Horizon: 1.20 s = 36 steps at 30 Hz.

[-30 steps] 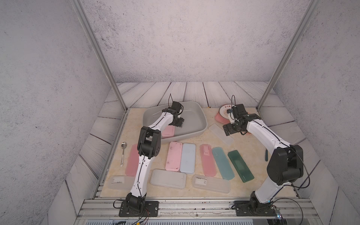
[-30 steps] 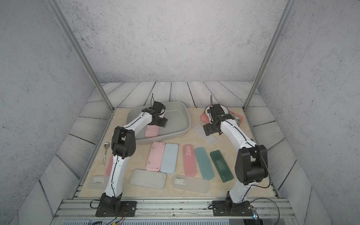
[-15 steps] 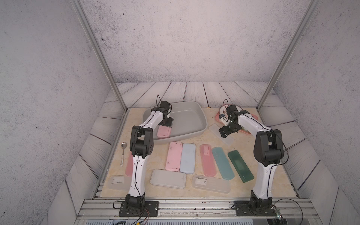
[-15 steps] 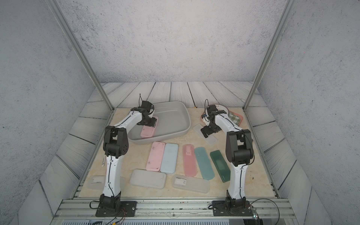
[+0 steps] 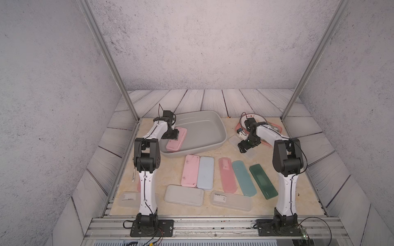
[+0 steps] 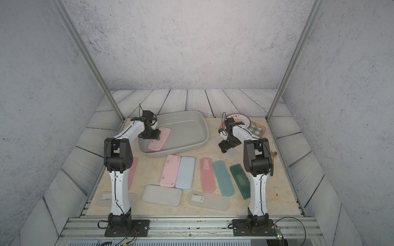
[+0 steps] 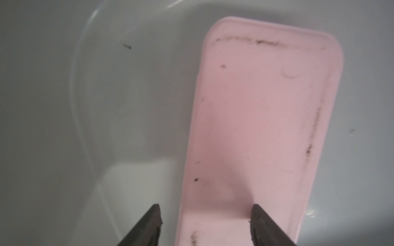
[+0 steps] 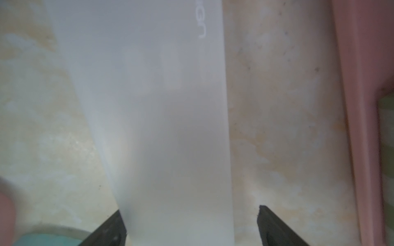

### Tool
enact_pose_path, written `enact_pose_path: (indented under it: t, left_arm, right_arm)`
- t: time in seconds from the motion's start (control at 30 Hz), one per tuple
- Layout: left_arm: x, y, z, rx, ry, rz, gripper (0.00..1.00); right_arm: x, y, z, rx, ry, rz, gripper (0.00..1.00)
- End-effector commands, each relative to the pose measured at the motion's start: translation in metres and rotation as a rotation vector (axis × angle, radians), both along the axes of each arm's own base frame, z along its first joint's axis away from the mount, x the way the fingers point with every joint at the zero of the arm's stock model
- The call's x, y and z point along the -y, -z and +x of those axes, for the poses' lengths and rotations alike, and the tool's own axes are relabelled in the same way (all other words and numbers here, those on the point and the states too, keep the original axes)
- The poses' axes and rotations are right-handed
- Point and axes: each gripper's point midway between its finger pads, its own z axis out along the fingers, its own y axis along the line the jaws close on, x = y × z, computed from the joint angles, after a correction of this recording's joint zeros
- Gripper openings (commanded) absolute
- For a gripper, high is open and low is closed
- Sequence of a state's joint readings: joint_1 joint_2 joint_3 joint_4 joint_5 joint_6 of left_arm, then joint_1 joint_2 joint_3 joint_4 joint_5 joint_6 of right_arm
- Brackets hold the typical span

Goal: Put the pencil case into the storage box
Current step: Pick up the pencil case from the center of the board.

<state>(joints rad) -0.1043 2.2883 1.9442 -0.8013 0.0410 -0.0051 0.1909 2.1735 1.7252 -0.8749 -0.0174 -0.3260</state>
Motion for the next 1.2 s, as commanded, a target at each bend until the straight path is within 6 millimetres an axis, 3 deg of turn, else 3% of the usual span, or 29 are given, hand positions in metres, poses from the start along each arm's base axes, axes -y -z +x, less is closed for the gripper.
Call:
enact_pose_path:
  t: [0.0,0.13,0.33,0.5,0.63,0.77,0.93,1.03,1.17]
  left_arm:
    - [0.007,-0.018,-0.010,-0.002,0.006,-0.007,0.68]
    - [0.011,-0.028,-0.014,0.003,0.019,-0.066,0.69]
    - [0.055,-0.048,-0.032,-0.005,0.158,-0.205,0.71]
    - [0.082,-0.035,-0.013,0.043,0.162,-0.165,0.68]
    - [0.095,-0.017,0.008,0.039,0.122,-0.156,0.66]
    - [0.100,-0.001,0.024,0.029,0.095,-0.152,0.65]
    - [0.102,0.020,0.035,0.003,0.064,-0.152,0.65]
    - [0.093,0.029,0.037,-0.009,0.038,-0.108,0.64]
    - [0.082,0.037,0.034,-0.026,0.021,-0.070,0.64]
  right_arm:
    - [-0.002,0.022,-0.001,-0.046,-0.004,-0.015,0.84]
    - [-0.004,0.029,-0.001,-0.066,-0.006,-0.020,0.75]
    - [-0.006,0.027,0.001,-0.031,-0.009,-0.042,0.63]
    - [-0.002,-0.003,-0.001,0.076,0.071,-0.057,0.53]
    - [-0.003,-0.047,-0.013,0.169,0.201,0.019,0.52]
    - [-0.040,-0.100,-0.027,0.193,0.237,0.247,0.52]
    - [-0.082,-0.149,-0.017,0.279,0.242,0.352,0.51]
    - [-0.111,-0.165,-0.002,0.316,0.237,0.413,0.51]
    - [-0.150,-0.172,0.020,0.354,0.233,0.432,0.51]
